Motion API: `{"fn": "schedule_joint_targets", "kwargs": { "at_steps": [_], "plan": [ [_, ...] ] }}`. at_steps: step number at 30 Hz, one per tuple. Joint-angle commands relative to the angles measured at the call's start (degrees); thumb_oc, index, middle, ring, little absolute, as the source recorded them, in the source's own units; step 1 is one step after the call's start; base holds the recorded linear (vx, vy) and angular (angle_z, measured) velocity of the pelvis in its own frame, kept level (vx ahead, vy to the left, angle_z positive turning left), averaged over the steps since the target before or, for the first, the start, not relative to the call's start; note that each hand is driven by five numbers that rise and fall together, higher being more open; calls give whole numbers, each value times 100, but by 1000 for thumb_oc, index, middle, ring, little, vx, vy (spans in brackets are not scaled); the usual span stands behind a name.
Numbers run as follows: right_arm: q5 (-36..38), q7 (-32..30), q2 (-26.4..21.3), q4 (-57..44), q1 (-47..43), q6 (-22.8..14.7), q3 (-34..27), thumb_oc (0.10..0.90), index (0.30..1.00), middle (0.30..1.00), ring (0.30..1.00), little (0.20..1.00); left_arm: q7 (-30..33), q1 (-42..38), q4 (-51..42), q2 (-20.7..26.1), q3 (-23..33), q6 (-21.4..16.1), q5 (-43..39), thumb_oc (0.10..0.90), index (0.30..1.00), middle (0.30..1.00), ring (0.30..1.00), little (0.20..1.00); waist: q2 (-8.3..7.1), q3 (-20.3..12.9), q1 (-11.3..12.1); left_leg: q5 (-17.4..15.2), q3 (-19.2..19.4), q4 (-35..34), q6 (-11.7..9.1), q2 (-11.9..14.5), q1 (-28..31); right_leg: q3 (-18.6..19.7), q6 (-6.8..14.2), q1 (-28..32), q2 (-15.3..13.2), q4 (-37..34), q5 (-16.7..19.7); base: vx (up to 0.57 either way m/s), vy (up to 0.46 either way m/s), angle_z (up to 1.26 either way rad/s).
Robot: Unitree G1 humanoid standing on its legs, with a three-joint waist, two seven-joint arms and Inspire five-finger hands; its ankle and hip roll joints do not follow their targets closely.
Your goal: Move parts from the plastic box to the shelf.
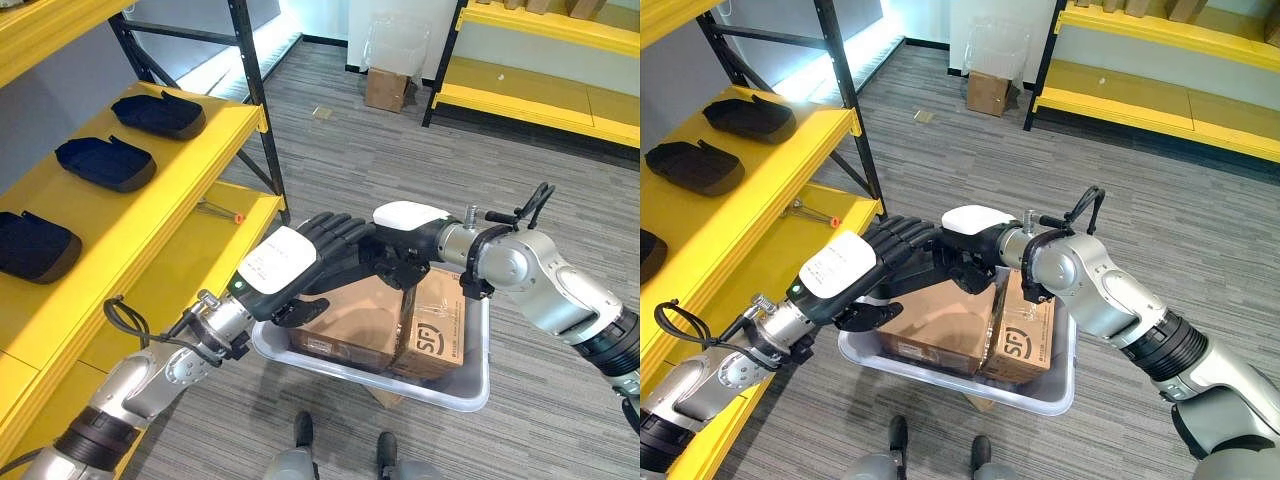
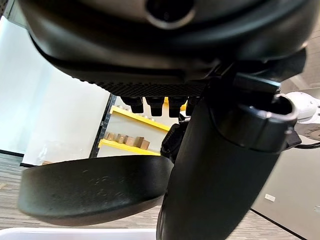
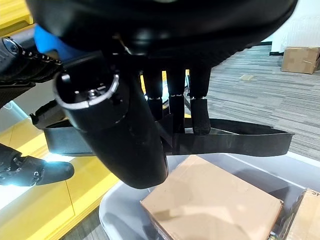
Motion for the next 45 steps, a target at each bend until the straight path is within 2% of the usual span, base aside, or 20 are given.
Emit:
{"fn": "schedule_joint_targets", "kwargs": {
  "at_steps": [1, 4, 6, 8, 17, 25, 31, 32, 33, 34, 35, 43, 45],
  "plan": [
    [-94, -322, 45, -7, -1006, -287, -26, 400, 300, 300, 300, 300, 207, -248, -148, 31, 16, -266, -309, 900, 1000, 1000, 1000, 1000, -120, -761, 59, -381, -167, -50, -203, 307, 163, -153, 125, -206, -176, 620, -347, 0, 0, 0],
    [-69, -326, 85, -66, -1006, -305, -13, 400, 300, 300, 300, 300, 137, -363, -156, -8, -115, -203, -333, 900, 1000, 1000, 1000, 1000, -120, -770, 31, -384, -170, -47, -197, 313, 192, -150, 117, -179, -173, 629, -354, 21, 1, 0],
    [-80, -365, 125, -55, -997, -331, -25, 400, 300, 300, 300, 300, 137, -434, -156, -51, -182, -34, -366, 900, 1000, 1000, 1000, 1000, -125, -775, 23, -389, -177, -48, -197, 313, 207, -147, 115, -162, -168, 627, -359, 29, -5, 2],
    [-72, -460, 186, 14, -1030, -407, -28, 400, 300, 300, 300, 300, 406, -424, 5, -106, -179, 304, -247, 900, 1000, 1000, 1000, 1000, -151, -792, 34, -392, -186, -48, -208, 316, 213, -143, 117, -149, -160, 621, -365, 0, 0, 0],
    [-191, -441, 430, 194, -1016, -470, -21, 400, 300, 300, 300, 300, 452, -441, 56, -301, -264, 133, -122, 900, 1000, 1000, 1000, 1000, -180, -806, 63, -391, -222, -35, -210, 335, 243, -154, 104, -114, -147, 644, -391, 16, 1, 0],
    [-183, -520, 525, 319, -1055, -524, 81, 400, 300, 300, 300, 300, 384, -715, 52, -365, -515, 392, -200, 900, 1000, 1000, 1000, 1000, -198, -802, 40, -395, -224, -30, -200, 337, 241, -149, 108, -120, -142, 671, -407, 0, 0, 0],
    [-231, -532, 613, 413, -1070, -590, 90, 400, 300, 300, 300, 300, 264, -767, 61, -461, -658, 403, -292, 900, 1000, 1000, 1000, 1000, -188, -814, 10, -396, -217, -27, -201, 341, 282, -138, 107, -87, -135, 671, -415, 10, 3, 0],
    [-254, -536, 632, 443, -1062, -615, 85, 400, 300, 300, 300, 300, 242, -781, 62, -472, -676, 448, -297, 694, 712, 712, 712, 712, -185, -817, 10, -400, -217, -27, -199, 339, 286, -139, 108, -81, -137, 668, -416, 0, 0, 0],
    [-282, -539, 651, 467, -1053, -640, 76, 400, 300, 300, 300, 300, 204, -793, 75, -478, -690, 493, -324, 602, 583, 583, 583, 583, -187, -821, 8, -402, -215, -26, -200, 337, 287, -140, 111, -77, -138, 665, -416, 0, 0, 0],
    [-293, -537, 656, 472, -1050, -648, 74, 400, 300, 300, 300, 300, 196, -796, 80, -480, -695, 507, -327, 573, 542, 542, 542, 542, -189, -822, 8, -402, -213, -25, -200, 337, 286, -140, 112, -76, -138, 664, -416, 0, 0, 0],
    [-327, -528, 672, 476, -1052, -658, 89, 400, 300, 300, 300, 300, 178, -819, 97, -494, -724, 530, -309, 400, 300, 300, 300, 300, -197, -829, 1, -408, -208, -28, -198, 333, 288, -134, 116, -76, -136, 659, -414, 0, 0, 0],
    [-293, -675, 626, 499, -1044, -643, 57, 400, 300, 300, 300, 300, 233, -797, 170, -452, -794, 611, -265, 400, 300, 300, 300, 300, -205, -819, -5, -406, -199, -20, -188, 331, 289, -117, 116, -91, -136, 678, -419, 0, 0, 0],
    [-267, -649, 626, 493, -1033, -619, 12, 400, 300, 300, 300, 300, 264, -730, 144, -454, -746, 469, -298, 400, 300, 300, 300, 300, -215, -832, 2, -416, -204, -27, -187, 319, 311, -106, 118, -59, -135, 645, -412, 0, 0, 0]
  ]
}}
